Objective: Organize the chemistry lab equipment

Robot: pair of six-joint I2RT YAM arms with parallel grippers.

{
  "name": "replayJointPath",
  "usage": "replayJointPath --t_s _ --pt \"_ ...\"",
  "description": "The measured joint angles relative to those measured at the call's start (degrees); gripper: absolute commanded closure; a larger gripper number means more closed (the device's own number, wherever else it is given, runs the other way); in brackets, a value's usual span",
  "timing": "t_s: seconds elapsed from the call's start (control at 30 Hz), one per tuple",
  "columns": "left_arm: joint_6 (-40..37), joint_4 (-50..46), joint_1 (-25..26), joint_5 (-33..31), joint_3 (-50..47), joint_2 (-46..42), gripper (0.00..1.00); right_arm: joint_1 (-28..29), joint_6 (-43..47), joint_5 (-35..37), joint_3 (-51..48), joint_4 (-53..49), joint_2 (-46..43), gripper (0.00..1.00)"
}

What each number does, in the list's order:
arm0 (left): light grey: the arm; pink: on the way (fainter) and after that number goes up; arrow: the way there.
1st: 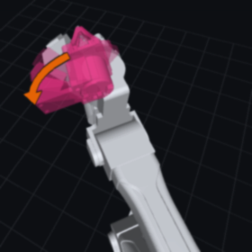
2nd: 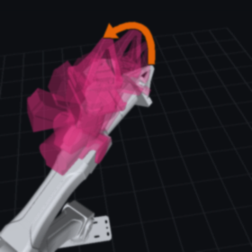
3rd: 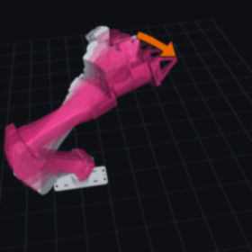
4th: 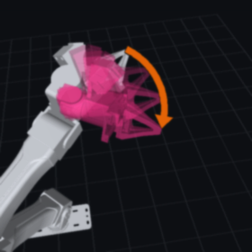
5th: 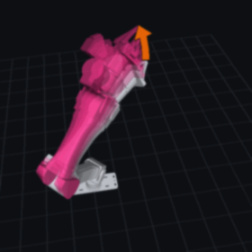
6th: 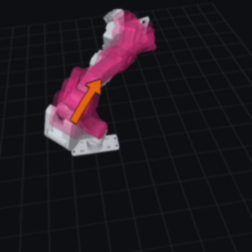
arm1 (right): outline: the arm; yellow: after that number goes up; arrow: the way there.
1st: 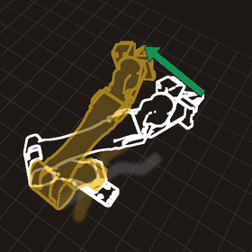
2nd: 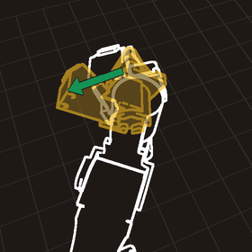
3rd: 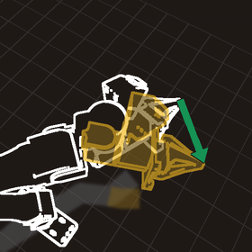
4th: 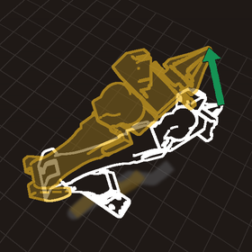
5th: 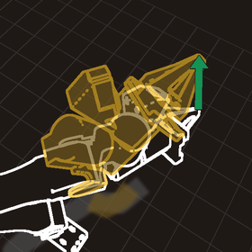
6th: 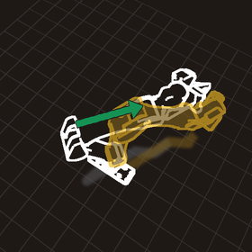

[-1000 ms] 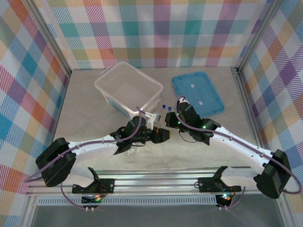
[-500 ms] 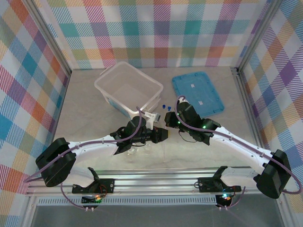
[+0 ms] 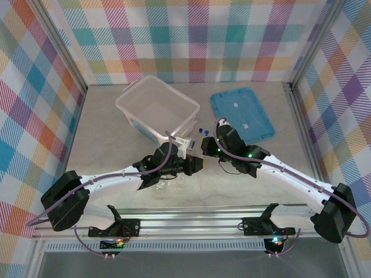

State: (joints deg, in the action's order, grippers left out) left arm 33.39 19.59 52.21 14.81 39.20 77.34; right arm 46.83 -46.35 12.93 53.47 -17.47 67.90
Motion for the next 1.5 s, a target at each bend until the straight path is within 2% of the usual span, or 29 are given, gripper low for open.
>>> replayJointPath --t_s 0.13,0.2,0.3,0.43,0.6,0.8,1.03,1.23,1.5 --pt "-0.2 0.0 -0.2 0.1 0.0 -0.3 0.94 0.0 0.0 -0.2 0.3 -0.1 0.0 0.83" --pt "-0.7 -0.3 -0.2 0.1 0.0 -0.6 0.94 0.0 0.1 -0.2 0.4 -0.2 0.0 0.73" --pt "-1.7 -1.6 -0.4 0.1 0.0 -1.2 0.94 0.0 0.5 -0.1 1.2 -1.0 -0.1 0.64" --pt "-3.8 -3.9 -0.6 0.1 0.0 -1.7 0.94 -0.9 1.0 -0.2 2.2 -3.1 -1.5 0.62" --pt "-6.8 -7.3 -0.6 -0.5 0.0 -2.8 0.94 -4.7 3.8 -2.9 5.2 -7.8 -4.2 0.62" --pt "-10.2 -10.2 -0.6 -1.3 0.0 -4.5 0.94 -12.2 9.2 -13.0 11.3 -13.7 -4.3 0.61" --pt "-14.2 -14.2 -0.5 -2.1 0.3 -4.7 0.95 -19.1 13.6 -27.6 11.8 -17.0 -1.0 0.57" --pt "-16.7 -16.5 -0.1 -2.5 1.3 -4.9 0.95 -19.5 14.4 -36.0 11.7 -17.1 2.8 0.54" --pt "-18.3 -18.2 0.3 -2.5 2.2 -5.1 0.95 -19.6 14.5 -41.9 10.9 -15.1 5.9 0.51"
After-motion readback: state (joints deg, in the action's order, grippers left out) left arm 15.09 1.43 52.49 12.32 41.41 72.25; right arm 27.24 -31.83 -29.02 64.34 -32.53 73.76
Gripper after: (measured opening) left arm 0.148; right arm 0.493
